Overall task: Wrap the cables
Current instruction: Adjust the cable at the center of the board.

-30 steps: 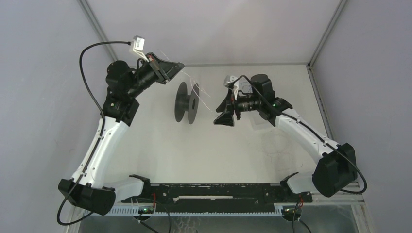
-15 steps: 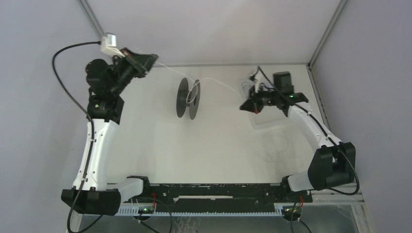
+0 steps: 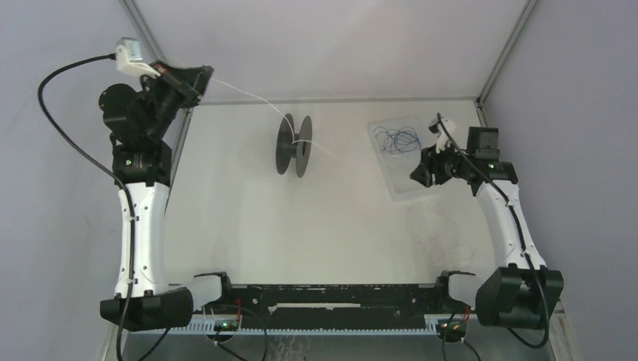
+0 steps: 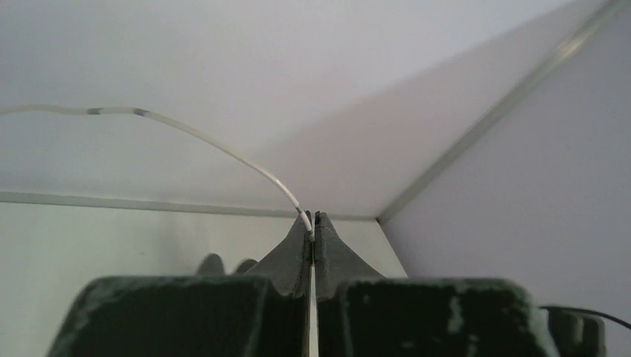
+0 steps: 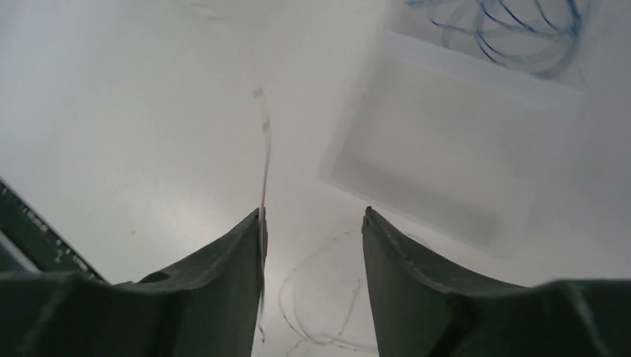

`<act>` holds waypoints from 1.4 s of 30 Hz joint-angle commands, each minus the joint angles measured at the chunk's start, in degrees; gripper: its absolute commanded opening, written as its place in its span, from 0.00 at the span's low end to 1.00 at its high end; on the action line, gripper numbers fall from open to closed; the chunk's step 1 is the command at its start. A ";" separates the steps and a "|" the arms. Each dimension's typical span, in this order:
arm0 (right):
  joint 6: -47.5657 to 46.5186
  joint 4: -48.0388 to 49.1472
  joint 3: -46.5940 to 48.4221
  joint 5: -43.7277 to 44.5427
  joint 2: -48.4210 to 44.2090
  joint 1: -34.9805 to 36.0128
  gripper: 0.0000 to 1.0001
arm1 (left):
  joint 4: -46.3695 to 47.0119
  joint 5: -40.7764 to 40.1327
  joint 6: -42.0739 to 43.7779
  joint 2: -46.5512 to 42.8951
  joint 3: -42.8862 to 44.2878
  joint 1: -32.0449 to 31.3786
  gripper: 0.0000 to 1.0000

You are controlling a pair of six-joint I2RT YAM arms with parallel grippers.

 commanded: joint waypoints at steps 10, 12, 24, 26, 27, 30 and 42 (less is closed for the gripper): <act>6.80 4.91 25.27 -14.51 3.07 28.50 0.84 | -3.17 2.42 10.03 1.35 1.64 -29.21 0.00; 11.62 9.26 27.00 -15.72 5.73 29.59 0.87 | -3.18 2.22 10.17 1.89 1.27 -31.16 0.00; 23.58 24.65 26.87 -11.95 17.58 38.23 0.84 | 2.91 7.66 0.59 2.51 -1.92 -32.84 0.00; 22.73 25.47 26.76 -11.94 18.00 38.42 0.82 | 3.80 7.89 -0.35 2.17 -2.93 -32.84 0.00; 22.68 26.05 26.81 -12.62 18.06 38.42 0.79 | 4.20 8.05 -0.81 2.03 -3.40 -32.89 0.00; 23.05 27.13 27.38 -15.83 18.16 38.48 0.69 | 4.93 8.10 -0.93 1.90 -4.55 -32.85 0.00; 23.30 26.97 26.16 -19.26 15.58 37.73 0.00 | 4.88 5.80 -2.25 3.50 -6.00 -32.26 0.00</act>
